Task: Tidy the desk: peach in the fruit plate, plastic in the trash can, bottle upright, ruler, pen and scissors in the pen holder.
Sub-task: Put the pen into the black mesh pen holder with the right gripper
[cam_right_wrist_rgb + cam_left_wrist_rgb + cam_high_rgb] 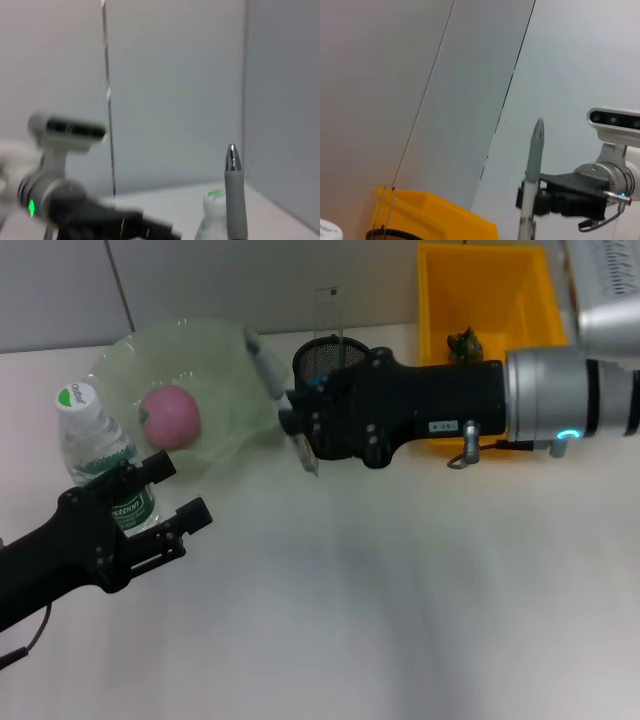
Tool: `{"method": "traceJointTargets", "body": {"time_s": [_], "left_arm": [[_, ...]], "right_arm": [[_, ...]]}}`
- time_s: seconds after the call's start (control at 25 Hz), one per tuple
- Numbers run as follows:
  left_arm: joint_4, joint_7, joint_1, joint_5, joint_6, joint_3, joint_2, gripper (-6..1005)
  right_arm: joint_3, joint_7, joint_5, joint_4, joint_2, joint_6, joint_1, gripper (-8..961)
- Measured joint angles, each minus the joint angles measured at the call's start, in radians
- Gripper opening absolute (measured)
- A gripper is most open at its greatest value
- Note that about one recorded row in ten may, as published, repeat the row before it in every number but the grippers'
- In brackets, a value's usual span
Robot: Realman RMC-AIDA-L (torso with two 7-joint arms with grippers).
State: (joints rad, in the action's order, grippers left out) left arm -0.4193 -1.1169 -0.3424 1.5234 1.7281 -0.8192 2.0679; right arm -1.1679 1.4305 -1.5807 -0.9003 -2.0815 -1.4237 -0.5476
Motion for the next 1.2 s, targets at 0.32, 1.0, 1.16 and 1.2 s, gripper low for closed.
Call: {"method": "traceJointTargets", "body": {"time_s": [0.32, 1.0, 1.16, 1.2], "left_arm": [[0.018, 0.02, 0.0, 0.002, 0.006, 0.0, 0.0, 844], [0.04, 0.041, -0.013, -0.003, 0.007, 0.0, 0.001, 844], [0.04, 0.044, -0.015, -0.003, 0.008, 0.001, 0.002, 844], [0.04, 0.046, -0.016, -0.003, 0.009, 0.001, 0.002, 844]], "right_arm": [[0.005, -0.004, 0.102, 0.085, -0.001, 0.017, 0.016, 123], [0.039, -0.136, 0.337, 0.198, 0.0, 0.097, 0.035, 122], [0.03, -0.148, 0.331, 0.2, 0.002, 0.097, 0.041, 122], [0.029, -0.149, 0.33, 0.2, 0.003, 0.094, 0.048, 122]]}}
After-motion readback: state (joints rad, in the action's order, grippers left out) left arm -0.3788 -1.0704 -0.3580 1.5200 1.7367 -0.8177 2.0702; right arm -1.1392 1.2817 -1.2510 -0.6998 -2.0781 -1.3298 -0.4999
